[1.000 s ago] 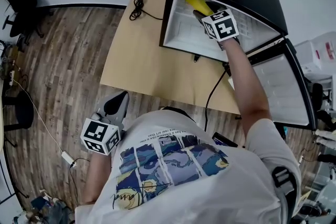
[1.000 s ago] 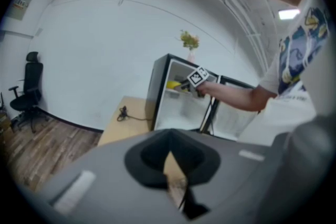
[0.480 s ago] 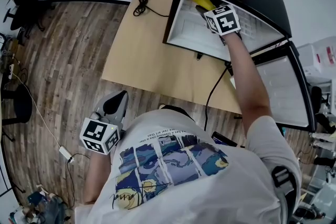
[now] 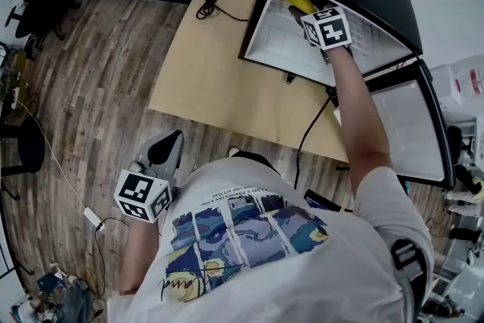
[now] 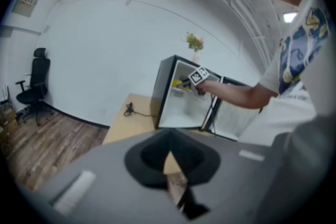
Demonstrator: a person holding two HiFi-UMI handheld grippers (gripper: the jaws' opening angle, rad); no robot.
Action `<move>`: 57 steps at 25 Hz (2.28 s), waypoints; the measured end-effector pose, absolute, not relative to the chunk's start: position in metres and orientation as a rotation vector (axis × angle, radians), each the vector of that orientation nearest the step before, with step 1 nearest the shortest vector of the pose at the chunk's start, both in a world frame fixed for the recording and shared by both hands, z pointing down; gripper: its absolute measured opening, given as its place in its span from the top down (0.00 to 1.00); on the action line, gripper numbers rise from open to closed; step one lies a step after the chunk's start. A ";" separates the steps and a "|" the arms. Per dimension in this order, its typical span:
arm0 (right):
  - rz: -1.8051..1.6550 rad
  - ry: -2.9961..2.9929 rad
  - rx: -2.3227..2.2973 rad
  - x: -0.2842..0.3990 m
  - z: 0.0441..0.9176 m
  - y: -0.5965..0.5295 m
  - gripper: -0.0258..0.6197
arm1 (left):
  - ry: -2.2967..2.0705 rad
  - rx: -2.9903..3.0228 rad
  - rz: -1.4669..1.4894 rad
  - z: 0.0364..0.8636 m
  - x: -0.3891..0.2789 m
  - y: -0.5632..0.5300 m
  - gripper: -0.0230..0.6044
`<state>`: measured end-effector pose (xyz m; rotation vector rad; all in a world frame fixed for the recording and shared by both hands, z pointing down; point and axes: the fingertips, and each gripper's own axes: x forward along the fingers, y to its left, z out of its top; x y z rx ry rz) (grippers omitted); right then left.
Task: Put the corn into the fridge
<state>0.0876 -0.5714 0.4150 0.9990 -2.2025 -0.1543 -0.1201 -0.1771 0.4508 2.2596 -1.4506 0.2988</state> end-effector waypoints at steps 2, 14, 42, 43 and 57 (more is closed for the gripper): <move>-0.146 -2.207 1.012 0.089 0.414 -0.570 0.58 | -1.450 2.257 0.299 0.450 -0.123 -0.174 0.95; -0.101 -2.222 1.126 0.109 0.408 -0.548 0.58 | -1.386 2.293 0.322 0.450 -0.127 -0.161 0.95; 0.030 -2.332 1.421 0.137 0.398 -0.381 0.83 | -1.218 2.422 0.367 0.450 -0.143 -0.105 0.95; 0.041 -2.339 1.432 0.137 0.398 -0.372 0.84 | -1.210 2.430 0.373 0.450 -0.142 -0.103 0.95; 0.244 -2.433 1.511 0.114 0.421 -0.235 0.92 | -1.053 2.523 0.410 0.462 -0.123 -0.069 0.95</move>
